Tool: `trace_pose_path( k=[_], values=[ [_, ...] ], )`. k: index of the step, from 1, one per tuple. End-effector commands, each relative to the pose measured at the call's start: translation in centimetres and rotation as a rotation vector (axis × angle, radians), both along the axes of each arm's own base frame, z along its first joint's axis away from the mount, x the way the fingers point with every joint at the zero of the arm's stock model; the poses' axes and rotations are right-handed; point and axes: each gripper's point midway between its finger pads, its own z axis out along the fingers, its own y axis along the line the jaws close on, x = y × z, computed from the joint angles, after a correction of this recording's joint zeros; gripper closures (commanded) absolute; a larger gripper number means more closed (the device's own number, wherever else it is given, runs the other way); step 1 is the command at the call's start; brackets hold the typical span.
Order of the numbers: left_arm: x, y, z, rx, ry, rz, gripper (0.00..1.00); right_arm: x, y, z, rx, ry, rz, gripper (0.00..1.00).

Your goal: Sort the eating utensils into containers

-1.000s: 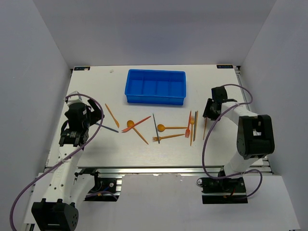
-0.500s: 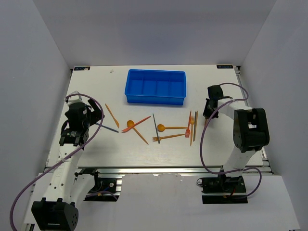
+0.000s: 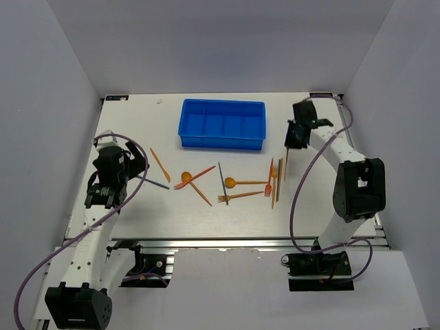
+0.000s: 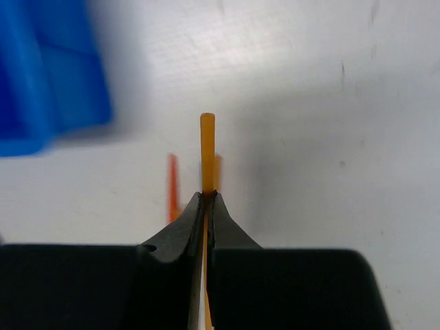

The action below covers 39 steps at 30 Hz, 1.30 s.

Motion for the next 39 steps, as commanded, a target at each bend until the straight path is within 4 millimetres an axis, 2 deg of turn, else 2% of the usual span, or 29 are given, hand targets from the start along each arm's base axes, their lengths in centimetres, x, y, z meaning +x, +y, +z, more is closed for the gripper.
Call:
trace_pose_path(
  k=[1, 2, 3, 4, 6, 7, 11, 12, 13, 16, 17, 20, 21, 23, 30, 33, 34, 37, 38, 39],
  values=[
    [0.0, 0.0, 0.0, -0.001, 0.001, 0.0, 0.02, 4.5, 3.4, 8.4, 0.076, -0.194, 0.098, 1.0],
    [0.0, 0.0, 0.1, -0.001, 0.001, 0.0, 0.02, 5.5, 4.3, 8.5, 0.08, -0.198, 0.118, 1.0],
    [0.0, -0.1, 0.0, -0.001, 0.002, -0.002, 0.02, 7.3, 6.1, 11.5, 0.121, -0.279, 0.16, 1.0],
    [0.0, -0.1, -0.1, -0.003, 0.004, -0.004, 0.02, 8.5, 7.2, 11.5, 0.15, -0.294, 0.181, 1.0],
    [0.0, -0.1, -0.1, -0.003, 0.005, -0.004, 0.02, 10.6, 9.4, 13.4, 0.254, -0.354, 0.21, 1.0],
    [0.0, -0.2, -0.2, -0.004, 0.007, -0.006, 0.02, 12.7, 10.4, 14.6, 0.279, -0.393, 0.216, 1.0],
    [0.1, -0.2, -0.4, -0.006, 0.015, -0.008, 0.02, 17.3, 13.6, 17.1, 0.314, -0.529, 0.336, 1.0],
    [0.1, -0.3, -0.4, -0.008, 0.015, -0.013, 0.02, 18.2, 14.0, 17.4, 0.288, -0.566, 0.362, 1.0],
    [0.1, -0.4, -0.6, -0.01, 0.018, -0.016, 0.02, 19.2, 14.5, 16.6, 0.276, -0.579, 0.378, 1.0],
    [0.2, -0.5, -0.7, -0.013, 0.021, -0.023, 0.02, 20.8, 14.9, 17.0, 0.246, -0.665, 0.403, 1.0],
    [0.2, -0.5, -0.8, -0.013, 0.026, -0.025, 0.02, 21.2, 15.0, 16.1, 0.243, -0.661, 0.411, 1.0],
    [0.3, -0.5, -0.9, -0.013, 0.029, -0.025, 0.02, 21.5, 16.0, 15.1, 0.205, -0.691, 0.462, 1.0],
    [0.3, -0.6, -0.9, -0.014, 0.031, -0.027, 0.02, 21.2, 16.0, 13.4, 0.172, -0.674, 0.463, 1.0],
    [0.3, -0.7, -1.0, -0.017, 0.033, -0.035, 0.02, 21.3, 16.3, 12.8, 0.138, -0.694, 0.494, 1.0],
    [0.3, -0.8, -1.0, -0.019, 0.033, -0.038, 0.02, 20.8, 15.5, 11.5, 0.075, -0.68, 0.524, 1.0],
    [0.3, -0.7, -1.0, -0.018, 0.033, -0.036, 0.02, 19.9, 14.8, 10.6, 0.057, -0.657, 0.508, 1.0],
    [0.3, -0.7, -1.0, -0.018, 0.033, -0.036, 0.02, 18.9, 14.2, 9.8, 0.044, -0.633, 0.499, 1.0],
    [0.3, -0.7, -1.1, -0.018, 0.036, -0.036, 0.02, 18.6, 13.5, 9.8, 0.009, -0.646, 0.494, 1.0],
    [0.3, -0.8, -1.1, -0.019, 0.035, -0.035, 0.02, 18.3, 13.4, 9.4, 0.003, -0.635, 0.501, 0.83],
    [0.3, -0.7, -1.1, -0.017, 0.036, -0.035, 0.02, 18.1, 13.5, 9.4, 0.008, -0.629, 0.502, 0.73]
  ],
)
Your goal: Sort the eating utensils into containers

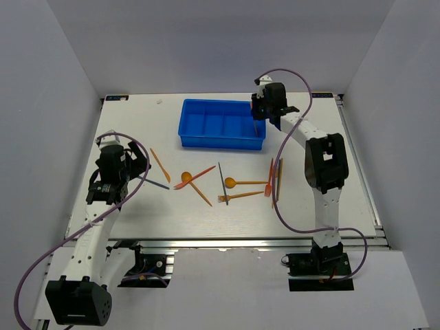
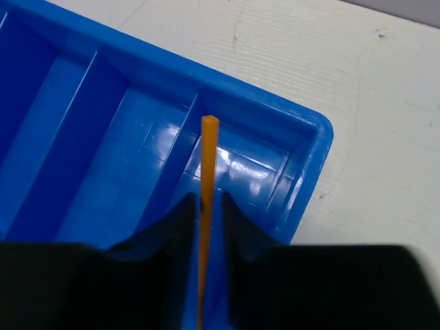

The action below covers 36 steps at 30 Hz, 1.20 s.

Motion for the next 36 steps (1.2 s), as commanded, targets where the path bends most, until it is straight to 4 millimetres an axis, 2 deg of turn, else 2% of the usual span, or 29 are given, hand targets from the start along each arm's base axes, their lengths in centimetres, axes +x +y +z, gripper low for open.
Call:
trace_pose_path(
  k=[1, 2, 3, 5, 6, 7, 8, 10, 12, 13, 14, 15, 16, 17, 18, 19, 20, 22, 26, 29, 36],
  values=[
    [0.0, -0.2, 0.0, -0.005, -0.006, -0.011, 0.02, 0.6, -0.6, 6.2, 0.01, -0.153, -0.011, 0.64],
    [0.0, -0.2, 0.0, -0.004, -0.006, -0.01, 0.02, 0.4, -0.5, 6.3, 0.016, -0.15, -0.011, 0.49],
    [0.0, -0.2, 0.1, -0.003, -0.009, -0.008, 0.02, 0.3, -0.3, 6.9, 0.025, -0.156, -0.004, 0.46],
    [0.0, -0.2, 0.1, -0.003, -0.009, -0.008, 0.02, 0.1, -0.2, 9.9, 0.066, -0.193, -0.009, 0.43],
    [-0.1, -0.2, 0.1, -0.003, -0.009, -0.008, 0.02, -0.2, -0.4, 10.5, 0.07, -0.182, -0.019, 0.39],
    [0.0, -0.2, 0.1, -0.003, -0.009, -0.008, 0.02, -0.6, -0.5, 12.6, 0.085, -0.205, -0.03, 0.35],
    [0.0, -0.2, 0.1, -0.003, -0.009, -0.008, 0.02, -1.1, -0.8, 13.0, 0.095, -0.176, -0.053, 0.31],
    [-0.1, -0.1, 0.1, -0.002, -0.007, -0.007, 0.02, -1.9, -2.7, 15.5, 0.105, -0.177, -0.17, 0.29],
    [-0.1, -0.1, 0.1, -0.002, -0.009, -0.007, 0.02, -4.3, -5.0, 12.9, 0.073, -0.039, -0.318, 0.3],
    [-0.1, -0.1, 0.1, -0.003, -0.011, -0.005, 0.02, -5.7, -5.9, 12.7, 0.049, -0.011, -0.366, 0.3],
    [-0.1, -0.1, 0.2, -0.002, -0.011, -0.004, 0.02, -7.6, -7.3, 10.8, 0.004, 0.055, -0.462, 0.31],
    [-0.1, -0.1, 0.2, -0.001, -0.012, -0.002, 0.02, -8.8, -7.8, 9.6, -0.007, 0.084, -0.487, 0.33],
    [-0.1, -0.1, 0.2, -0.001, -0.011, -0.002, 0.02, -11.5, -8.8, 6.7, -0.044, 0.139, -0.506, 0.36],
    [-0.1, 0.0, 0.2, -0.002, -0.011, 0.0, 0.02, -12.7, -9.0, 5.3, -0.055, 0.153, -0.517, 0.42],
    [-0.2, -0.1, 0.2, -0.002, -0.013, -0.001, 0.02, -13.5, -9.2, 5.5, -0.02, 0.135, -0.535, 0.47],
    [-0.2, -0.1, 0.1, -0.002, -0.01, -0.001, 0.02, -15.6, -10.0, 2.1, -0.057, 0.2, -0.546, 0.52],
    [-0.2, -0.1, 0.2, -0.002, -0.011, -0.001, 0.02, -16.5, -10.3, 1.1, -0.061, 0.221, -0.555, 0.57],
    [-0.2, -0.1, 0.2, -0.004, -0.013, -0.002, 0.02, -18.6, -10.7, -1.2, -0.057, 0.268, -0.557, 0.58],
    [-0.2, -0.1, 0.2, -0.004, -0.014, -0.001, 0.02, -20.2, -10.0, -3.2, -0.031, 0.311, -0.513, 0.62],
    [-0.2, -0.1, 0.2, -0.003, -0.011, -0.001, 0.02, -20.7, -9.8, -4.3, -0.039, 0.346, -0.497, 0.67],
    [-0.2, -0.1, 0.0, -0.001, -0.003, -0.002, 0.02, -20.2, -10.3, -6.7, -0.112, 0.379, -0.516, 0.7]
  ],
)
